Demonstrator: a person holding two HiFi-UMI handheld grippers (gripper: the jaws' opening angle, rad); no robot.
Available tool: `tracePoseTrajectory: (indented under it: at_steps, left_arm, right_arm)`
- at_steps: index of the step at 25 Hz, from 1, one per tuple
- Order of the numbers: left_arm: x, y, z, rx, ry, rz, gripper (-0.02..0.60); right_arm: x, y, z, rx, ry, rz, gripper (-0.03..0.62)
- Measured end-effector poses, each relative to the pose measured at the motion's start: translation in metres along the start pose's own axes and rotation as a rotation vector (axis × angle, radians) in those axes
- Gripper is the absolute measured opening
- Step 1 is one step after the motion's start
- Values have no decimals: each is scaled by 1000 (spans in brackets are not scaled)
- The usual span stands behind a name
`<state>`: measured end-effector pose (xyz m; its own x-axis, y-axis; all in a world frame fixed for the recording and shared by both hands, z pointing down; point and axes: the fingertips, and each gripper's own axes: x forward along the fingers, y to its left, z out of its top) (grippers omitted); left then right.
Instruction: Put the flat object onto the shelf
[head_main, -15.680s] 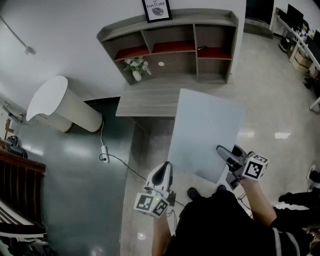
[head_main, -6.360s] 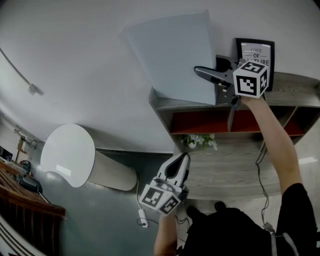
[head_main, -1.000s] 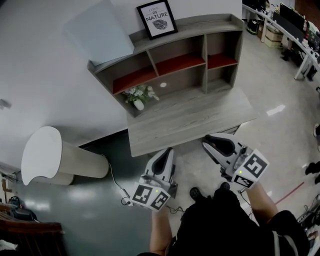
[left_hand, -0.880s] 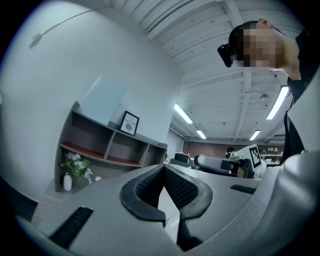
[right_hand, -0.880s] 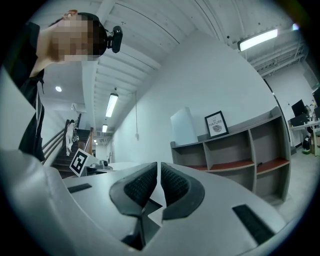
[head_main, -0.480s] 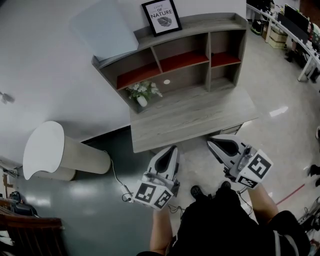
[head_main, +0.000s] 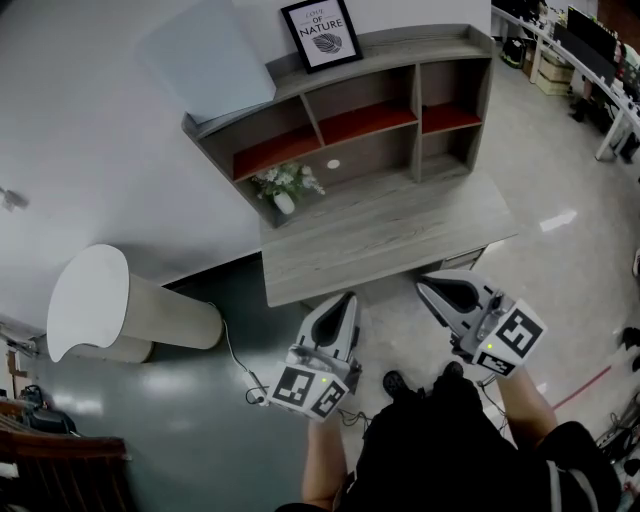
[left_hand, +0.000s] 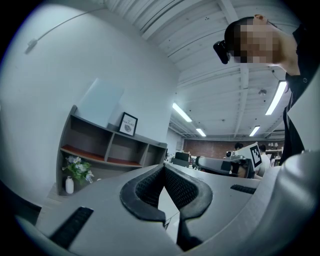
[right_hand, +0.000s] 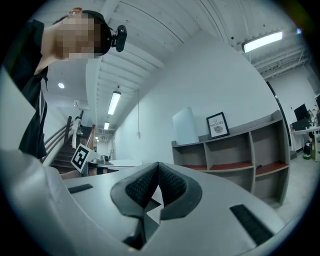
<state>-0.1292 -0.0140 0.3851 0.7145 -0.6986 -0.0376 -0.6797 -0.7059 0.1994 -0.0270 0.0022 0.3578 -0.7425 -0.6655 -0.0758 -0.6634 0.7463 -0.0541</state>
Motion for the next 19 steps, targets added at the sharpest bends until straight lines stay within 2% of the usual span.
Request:
tracePoseTrajectory:
  at_steps: [19]
  left_arm:
    - [1,18,2,2,1,-1,14]
  right_arm:
    - [19,-4,-5,-13,16,-6,12]
